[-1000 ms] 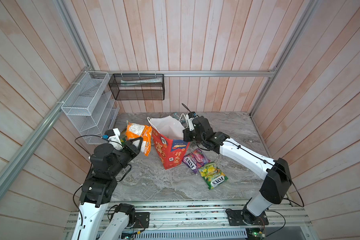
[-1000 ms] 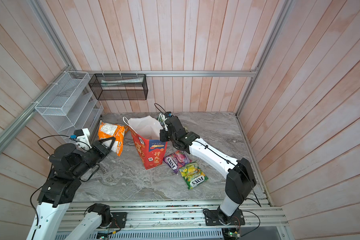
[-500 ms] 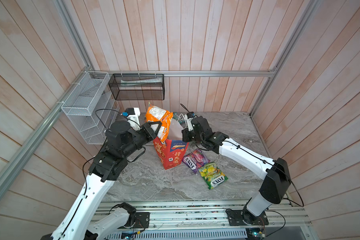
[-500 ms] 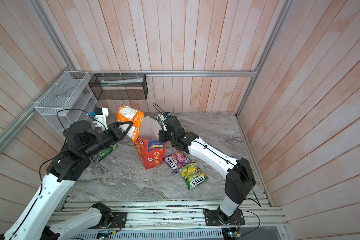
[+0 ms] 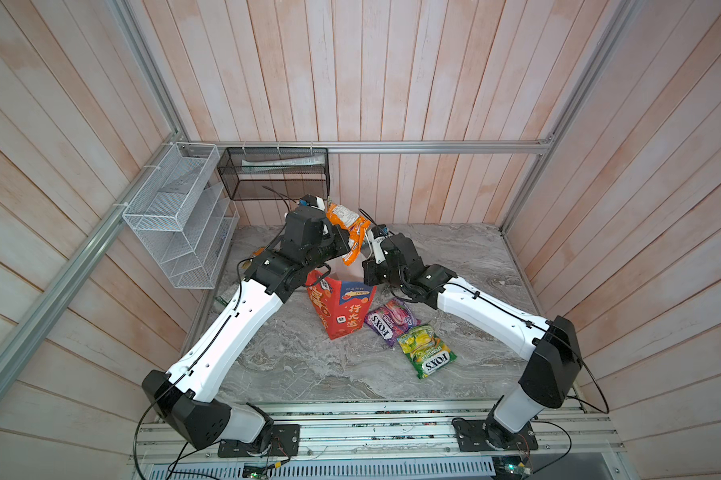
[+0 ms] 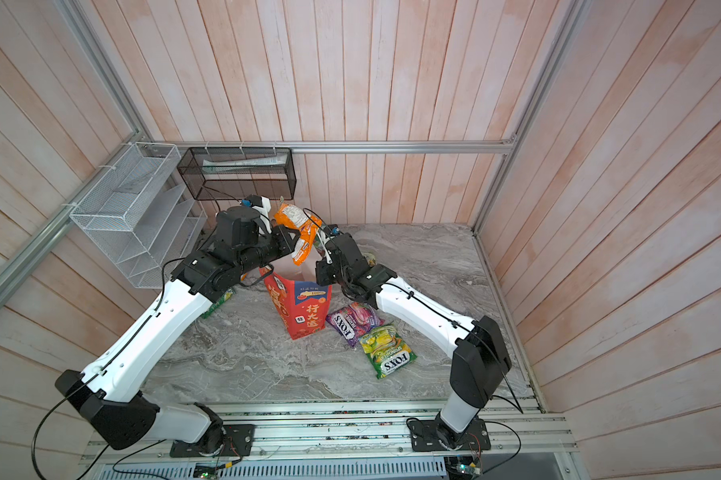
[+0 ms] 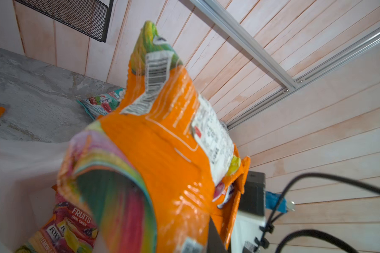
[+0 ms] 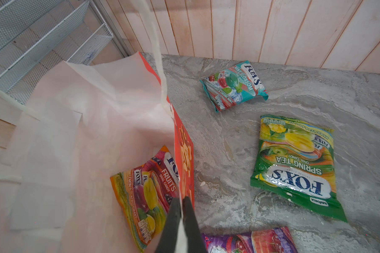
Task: Place the snacks into the paper bag
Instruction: 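Lift the orange snack bag with the left gripper over the red bag's opening, then lower the orange snack bag into the red bag and open the left gripper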
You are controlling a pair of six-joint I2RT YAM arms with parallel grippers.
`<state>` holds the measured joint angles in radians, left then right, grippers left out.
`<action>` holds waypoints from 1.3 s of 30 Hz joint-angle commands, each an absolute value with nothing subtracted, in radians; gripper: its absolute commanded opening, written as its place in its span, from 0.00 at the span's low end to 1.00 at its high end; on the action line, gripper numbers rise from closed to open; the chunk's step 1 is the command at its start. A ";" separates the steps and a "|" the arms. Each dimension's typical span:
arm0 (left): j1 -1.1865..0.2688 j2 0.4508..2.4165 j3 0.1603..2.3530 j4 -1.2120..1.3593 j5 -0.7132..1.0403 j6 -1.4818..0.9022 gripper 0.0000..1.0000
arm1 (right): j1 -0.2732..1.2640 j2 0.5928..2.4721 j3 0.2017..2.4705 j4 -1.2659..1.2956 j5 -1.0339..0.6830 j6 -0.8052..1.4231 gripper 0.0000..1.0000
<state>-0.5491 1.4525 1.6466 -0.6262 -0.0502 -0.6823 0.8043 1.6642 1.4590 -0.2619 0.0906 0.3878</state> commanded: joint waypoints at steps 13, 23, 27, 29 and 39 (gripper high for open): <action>-0.551 1.513 1.679 -0.788 -0.216 -0.644 0.13 | 0.839 1.633 1.456 -0.270 0.175 0.354 0.00; -0.553 1.532 1.666 -0.824 -0.230 -0.629 0.13 | 0.858 1.636 1.460 -0.267 0.199 0.342 0.00; -0.559 1.529 1.656 -0.829 -0.221 -0.625 0.13 | 0.862 1.634 1.460 -0.267 0.208 0.337 0.00; -0.563 1.527 1.641 -0.822 -0.190 -0.618 0.14 | 0.864 1.636 1.463 -0.268 0.212 0.336 0.00; -0.578 1.436 1.521 -0.779 -0.152 -0.606 0.14 | 0.867 1.635 1.466 -0.273 0.219 0.332 0.00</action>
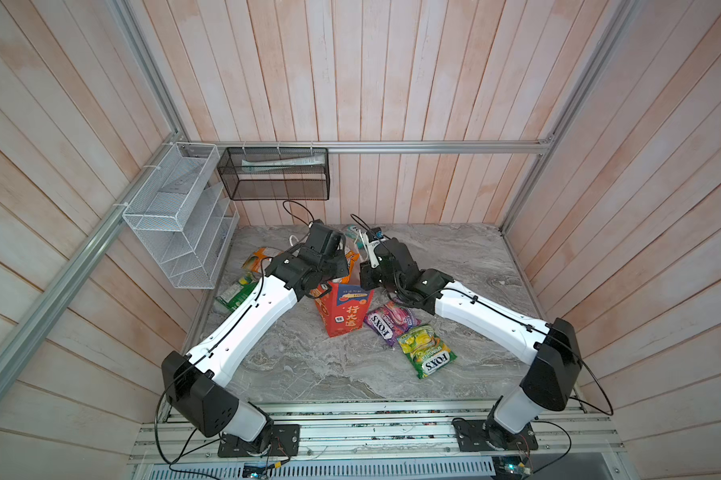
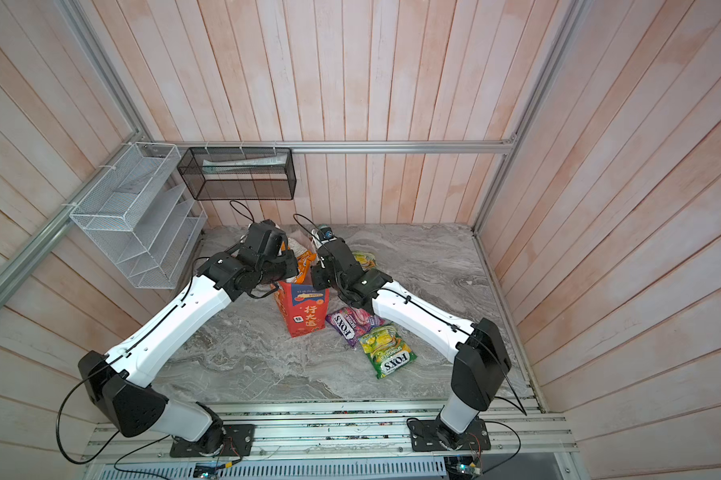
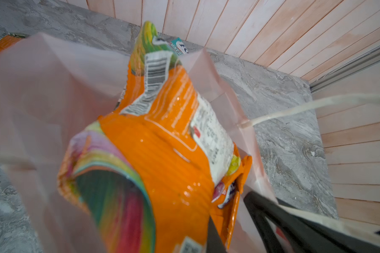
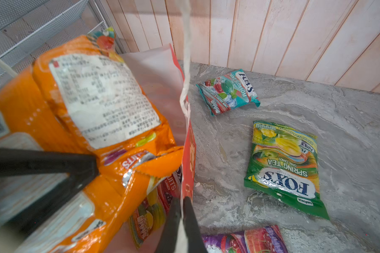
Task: Place the snacks into the paper bag
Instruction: 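Lower the orange snack bag into the red bag and open the left gripper, then withdraw the left gripper from the bag toward the green Spring Tea packet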
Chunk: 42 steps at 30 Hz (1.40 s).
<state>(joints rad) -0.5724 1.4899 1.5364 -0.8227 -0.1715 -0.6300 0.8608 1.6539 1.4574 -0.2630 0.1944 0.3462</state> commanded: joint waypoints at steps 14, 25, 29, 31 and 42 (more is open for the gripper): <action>-0.579 1.399 1.532 -0.787 -0.143 -0.597 0.32 | 0.870 1.644 1.473 -0.281 0.238 0.330 0.00; -0.579 1.271 1.549 -0.793 -0.112 -0.606 0.44 | 0.872 1.643 1.471 -0.279 0.257 0.328 0.00; -0.580 1.155 1.472 -0.784 -0.123 -0.600 0.56 | 0.874 1.658 1.478 -0.285 0.255 0.325 0.00; -0.579 1.094 1.448 -0.792 -0.137 -0.601 0.60 | 0.873 1.658 1.477 -0.285 0.256 0.325 0.00; -0.573 0.637 1.062 -0.759 -0.413 -0.662 0.88 | 0.874 1.657 1.473 -0.280 0.268 0.319 0.00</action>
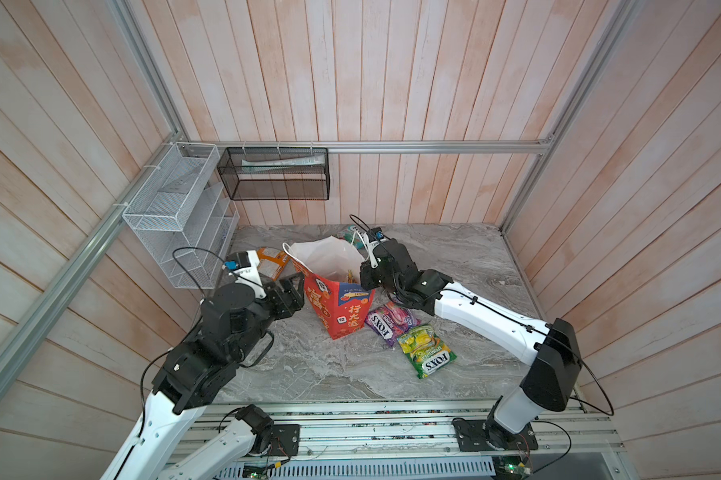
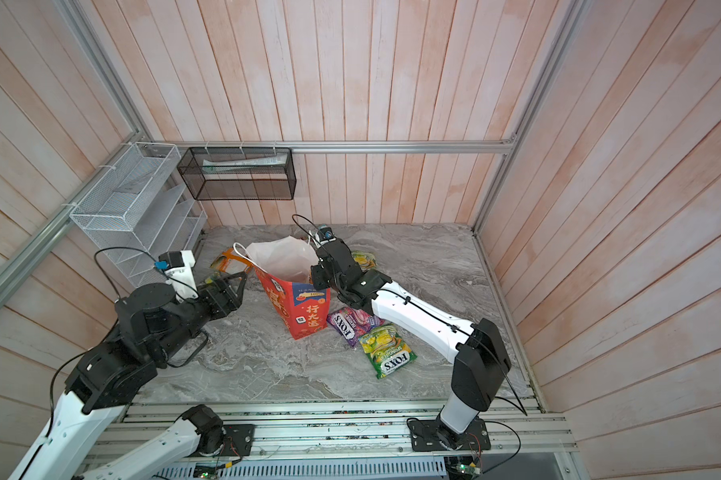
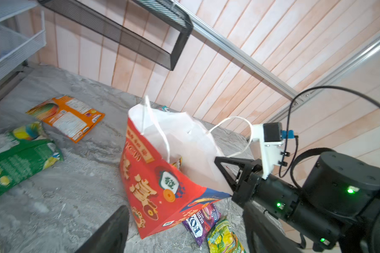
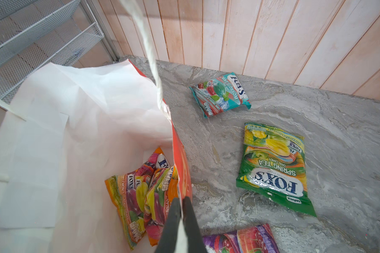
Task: Place the snacks into the paper bag
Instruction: 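Withdraw the left gripper from the bag toward the green Spring Tea packet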
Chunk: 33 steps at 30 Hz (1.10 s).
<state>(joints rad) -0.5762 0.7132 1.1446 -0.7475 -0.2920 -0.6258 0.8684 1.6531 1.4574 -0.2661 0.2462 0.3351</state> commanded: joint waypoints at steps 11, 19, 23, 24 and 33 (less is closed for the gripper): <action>-0.566 0.500 0.716 -0.753 -0.556 -0.802 1.00 | 0.876 1.668 1.478 -0.284 0.278 0.311 0.00; -0.373 0.651 0.560 -0.502 -0.361 -0.873 1.00 | 0.876 1.677 1.483 -0.290 0.269 0.307 0.00; -0.222 0.855 0.558 -0.397 -0.229 -0.886 1.00 | 0.878 1.666 1.477 -0.286 0.271 0.305 0.00; -0.204 0.891 0.567 -0.380 -0.225 -0.888 1.00 | 0.878 1.666 1.478 -0.285 0.271 0.305 0.00; -0.011 1.147 0.671 -0.266 -0.307 -0.789 1.00 | 0.878 1.673 1.483 -0.288 0.270 0.299 0.00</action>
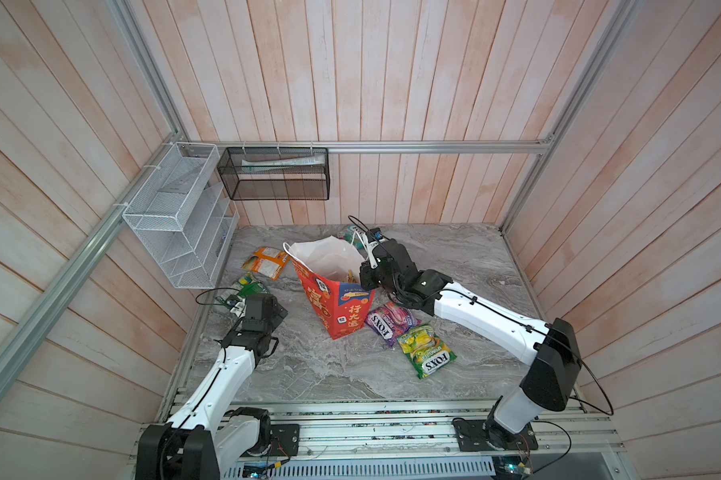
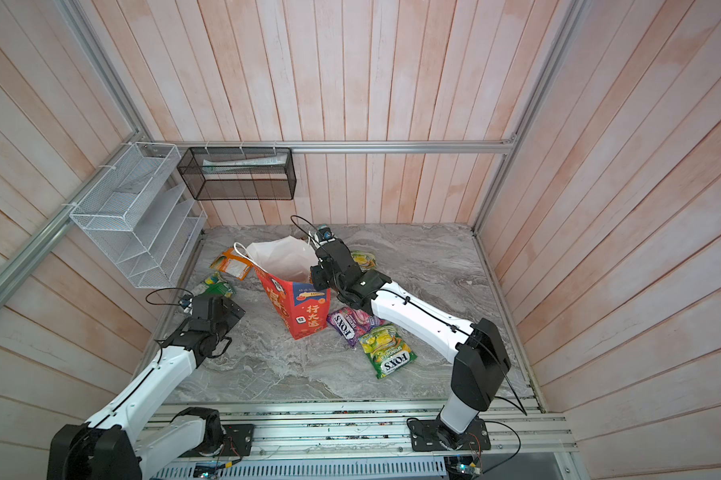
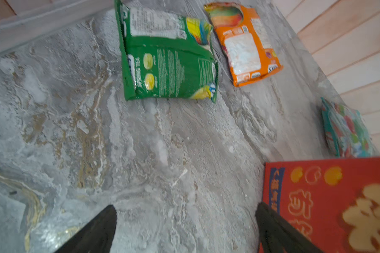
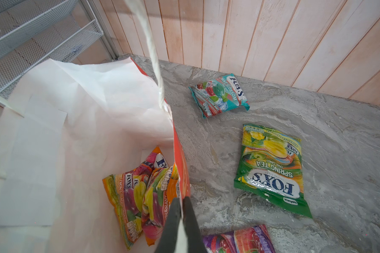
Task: Place the snacks into the paper bag
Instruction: 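Withdraw the left gripper from the bag toward the green Spring Tea packet, then lower the open left gripper over the green Spring Tea packet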
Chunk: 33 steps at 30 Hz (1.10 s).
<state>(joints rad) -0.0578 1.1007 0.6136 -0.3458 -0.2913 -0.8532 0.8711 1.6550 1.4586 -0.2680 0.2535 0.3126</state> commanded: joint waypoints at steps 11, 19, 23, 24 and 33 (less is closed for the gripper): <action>0.100 1.303 0.726 -0.152 -0.283 -0.632 1.00 | 0.879 1.674 1.484 -0.286 0.270 0.295 0.00; 0.137 1.393 0.724 -0.083 -0.231 -0.636 1.00 | 0.882 1.682 1.485 -0.287 0.271 0.293 0.00; 0.134 1.433 0.695 -0.011 -0.155 -0.665 1.00 | 0.882 1.686 1.485 -0.286 0.271 0.293 0.00; 0.134 1.433 0.671 0.024 -0.148 -0.671 1.00 | 0.882 1.688 1.486 -0.286 0.270 0.293 0.00; 0.131 1.431 0.680 -0.034 -0.307 -0.713 1.00 | 0.887 1.700 1.494 -0.292 0.269 0.284 0.00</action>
